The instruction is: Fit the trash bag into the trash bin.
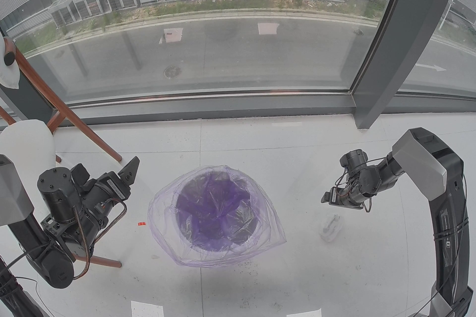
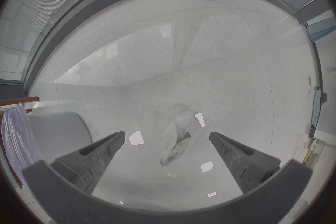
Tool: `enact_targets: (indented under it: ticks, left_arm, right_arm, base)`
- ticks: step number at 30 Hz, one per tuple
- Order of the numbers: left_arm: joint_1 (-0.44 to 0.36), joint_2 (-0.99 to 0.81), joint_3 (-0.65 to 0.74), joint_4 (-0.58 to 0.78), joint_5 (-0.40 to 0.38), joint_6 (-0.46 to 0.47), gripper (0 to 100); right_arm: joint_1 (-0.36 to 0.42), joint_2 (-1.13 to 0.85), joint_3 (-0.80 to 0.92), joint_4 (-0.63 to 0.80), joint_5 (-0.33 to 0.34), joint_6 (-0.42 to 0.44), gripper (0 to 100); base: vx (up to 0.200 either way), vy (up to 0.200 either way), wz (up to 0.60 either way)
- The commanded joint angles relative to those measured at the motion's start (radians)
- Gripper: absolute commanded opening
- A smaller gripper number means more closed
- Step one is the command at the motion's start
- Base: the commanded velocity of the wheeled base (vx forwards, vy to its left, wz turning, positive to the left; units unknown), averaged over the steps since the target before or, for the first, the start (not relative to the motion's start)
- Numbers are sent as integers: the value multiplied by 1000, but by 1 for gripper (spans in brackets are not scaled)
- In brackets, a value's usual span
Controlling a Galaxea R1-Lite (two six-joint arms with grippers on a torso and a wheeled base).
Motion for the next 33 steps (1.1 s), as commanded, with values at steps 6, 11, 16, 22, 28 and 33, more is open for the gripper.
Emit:
enact_targets:
  ticks: [6, 11, 16, 22, 28, 33]
  left_arm:
    - [-6, -21, 3, -18, -1, -2, 100]
    - [-6, -17, -6, -18, 3, -2, 100]
    - [-7, 19, -29, -18, 48, 0, 100]
    - [-7, 19, -84, -18, 85, 0, 100]
    - [-7, 14, -89, -18, 81, 23, 100]
    - [-7, 12, -87, -18, 81, 27, 100]
  right_arm:
    - [-1, 77, -134, 1, -4, -8, 100]
    - [1, 108, -162, 1, -6, -21, 100]
    - [-1, 156, -223, 1, -7, -33, 100]
    - [1, 228, -363, 1, -7, -36, 100]
    - [-4, 277, -471, 12, -11, -37, 100]
    - [-5, 311, -511, 16, -15, -36, 100]
  base:
    - [-200, 0, 0]
    - [-200, 0, 0]
    - [-40, 0, 0]
    - [0, 0, 0]
    - [0, 0, 0]
    - [0, 0, 0]
